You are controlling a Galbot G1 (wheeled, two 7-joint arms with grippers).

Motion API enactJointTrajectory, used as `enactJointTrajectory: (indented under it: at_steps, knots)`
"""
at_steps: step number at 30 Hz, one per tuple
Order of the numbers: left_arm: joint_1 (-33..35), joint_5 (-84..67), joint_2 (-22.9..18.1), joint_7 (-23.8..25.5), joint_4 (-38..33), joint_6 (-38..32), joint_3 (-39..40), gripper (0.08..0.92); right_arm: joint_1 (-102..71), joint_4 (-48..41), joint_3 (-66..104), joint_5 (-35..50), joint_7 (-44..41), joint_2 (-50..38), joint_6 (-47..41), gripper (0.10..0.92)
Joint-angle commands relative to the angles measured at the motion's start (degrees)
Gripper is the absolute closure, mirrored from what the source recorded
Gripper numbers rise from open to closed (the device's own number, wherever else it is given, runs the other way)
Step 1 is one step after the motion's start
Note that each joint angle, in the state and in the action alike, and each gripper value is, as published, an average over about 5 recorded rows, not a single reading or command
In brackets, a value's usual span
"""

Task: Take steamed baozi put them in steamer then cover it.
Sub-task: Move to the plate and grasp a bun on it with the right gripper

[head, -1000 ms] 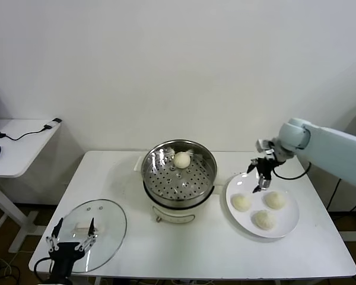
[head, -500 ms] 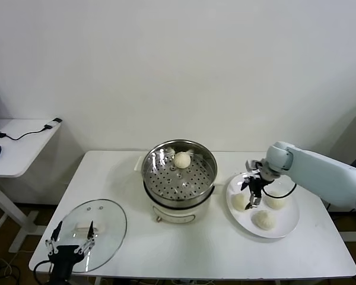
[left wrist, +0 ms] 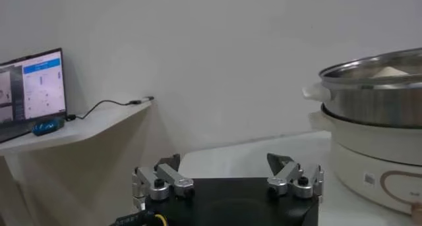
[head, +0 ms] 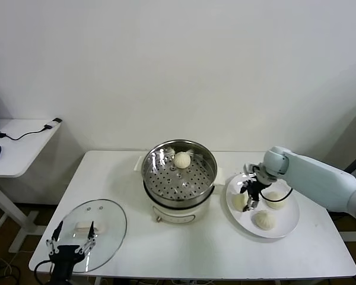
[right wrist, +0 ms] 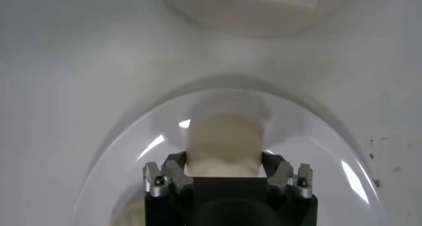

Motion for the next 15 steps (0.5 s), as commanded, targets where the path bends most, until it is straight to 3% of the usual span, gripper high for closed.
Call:
enactJointTrajectory:
  at_steps: [1,7,15]
  knots:
    - [0.00,0.06,0.10,0.01,-0.03,0.05,0.00,0.177,-0.65,-0.68,0.76,-0.03,-0.07,0.41,-0.04,0.326]
    - [-0.01,0.09,0.14,0.03,-0.23,0.10,0.09,0.177,4.56,0.75,-1.29,3.63,-0.17,-1.45,0.03,0.344]
    - [0.24,0.14,0.20,0.08,-0.89,0.10,0.45,0.177,27.68,1.15,-18.25,16.28,-1.76,-2.02,2.21,0.347]
